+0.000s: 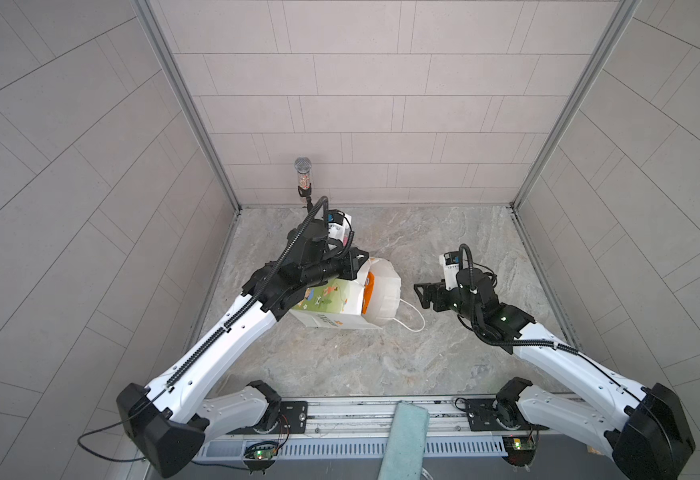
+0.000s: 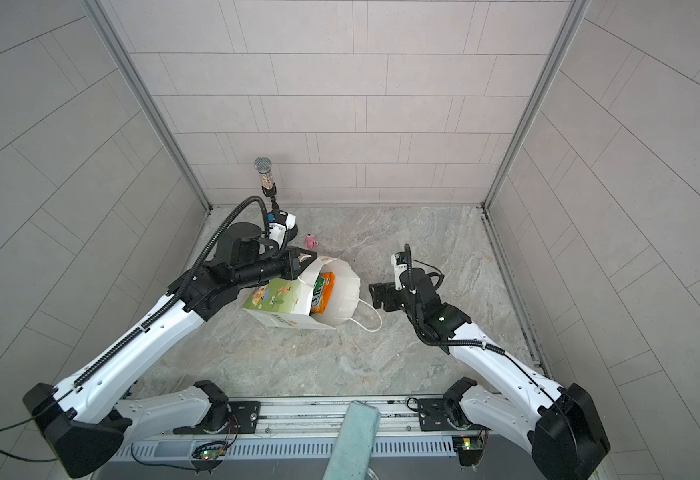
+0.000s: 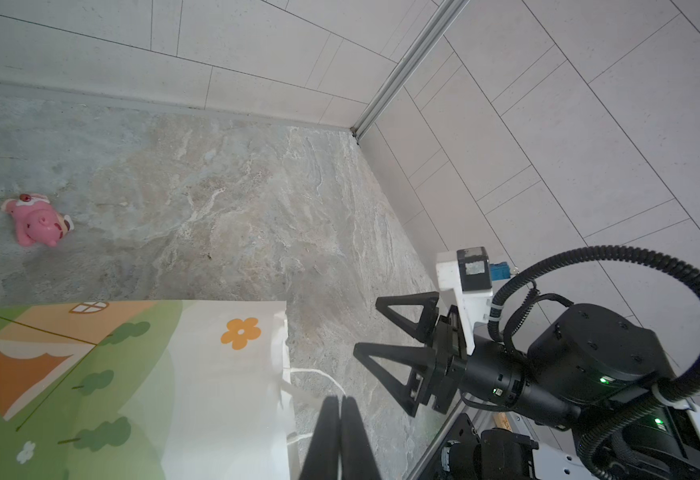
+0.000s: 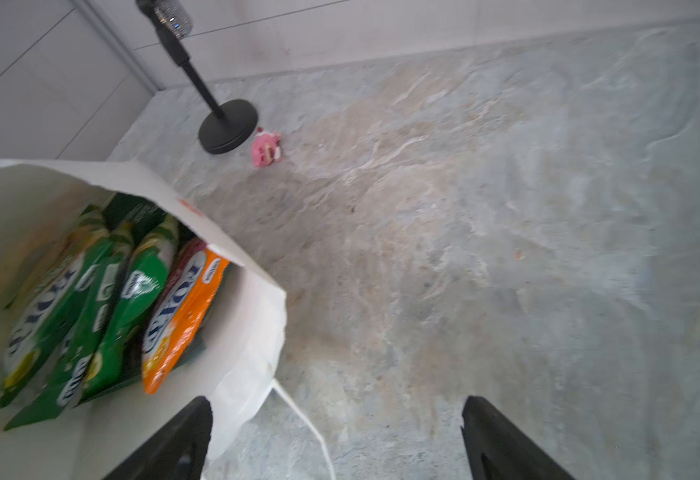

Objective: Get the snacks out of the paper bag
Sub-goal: 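Reach the right gripper into the bag opening toward the green snack packets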

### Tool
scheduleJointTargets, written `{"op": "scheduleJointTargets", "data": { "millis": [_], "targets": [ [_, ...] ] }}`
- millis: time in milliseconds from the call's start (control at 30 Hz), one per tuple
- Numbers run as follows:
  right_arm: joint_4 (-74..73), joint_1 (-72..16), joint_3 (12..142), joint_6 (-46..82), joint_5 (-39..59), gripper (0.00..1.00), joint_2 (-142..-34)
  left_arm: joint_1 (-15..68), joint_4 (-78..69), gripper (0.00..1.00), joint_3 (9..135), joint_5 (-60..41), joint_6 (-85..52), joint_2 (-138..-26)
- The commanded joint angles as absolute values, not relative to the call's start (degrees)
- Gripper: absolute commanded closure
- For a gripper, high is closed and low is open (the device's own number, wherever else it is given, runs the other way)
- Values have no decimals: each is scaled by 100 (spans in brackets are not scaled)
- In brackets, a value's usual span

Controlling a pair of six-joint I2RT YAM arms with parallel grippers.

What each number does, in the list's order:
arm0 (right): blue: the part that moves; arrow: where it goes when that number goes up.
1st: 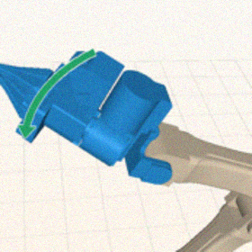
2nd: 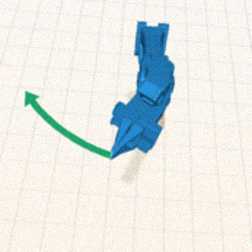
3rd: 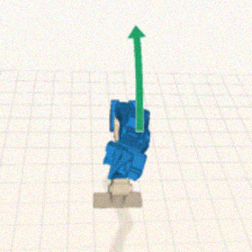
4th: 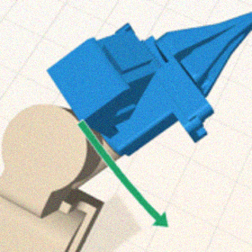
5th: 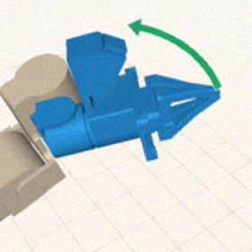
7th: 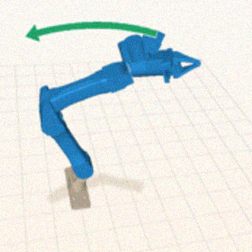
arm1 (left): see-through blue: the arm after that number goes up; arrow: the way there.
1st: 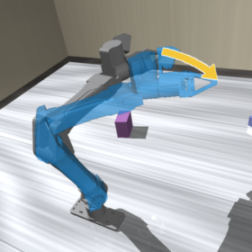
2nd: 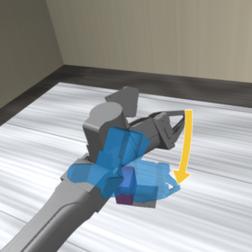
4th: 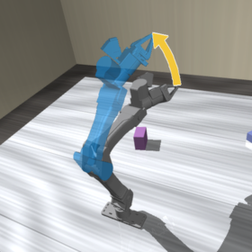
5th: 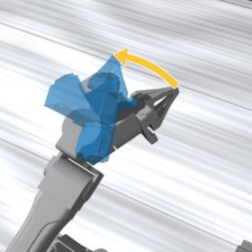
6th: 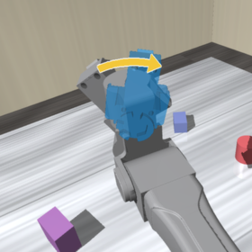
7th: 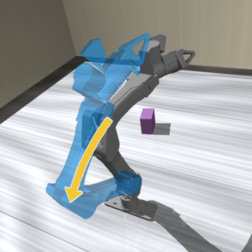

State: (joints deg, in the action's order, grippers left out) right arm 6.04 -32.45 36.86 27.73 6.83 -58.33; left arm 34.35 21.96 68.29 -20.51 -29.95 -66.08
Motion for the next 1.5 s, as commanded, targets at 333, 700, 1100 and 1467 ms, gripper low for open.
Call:
{"op": "scheduleJointTargets", "data": {
  "millis": [333,700,1100,1467],
  "targets": [
    [-673,-4899,4240,3445,1381,17,-7581,3527,1916,100,6600,-2387,-2839,-6347],
    [-1564,-5862,4671,3814,1282,17,-8821,3533,2398,100,6573,-2107,-2532,-6062],
    [-2222,-6016,4264,4576,16,24,-8441,3538,2745,100,6461,-1942,-2375,-5757],
    [-2469,-5698,4520,5412,378,58,-8628,3533,2811,100,6454,-1874,-2365,-5678]
  ]
}}
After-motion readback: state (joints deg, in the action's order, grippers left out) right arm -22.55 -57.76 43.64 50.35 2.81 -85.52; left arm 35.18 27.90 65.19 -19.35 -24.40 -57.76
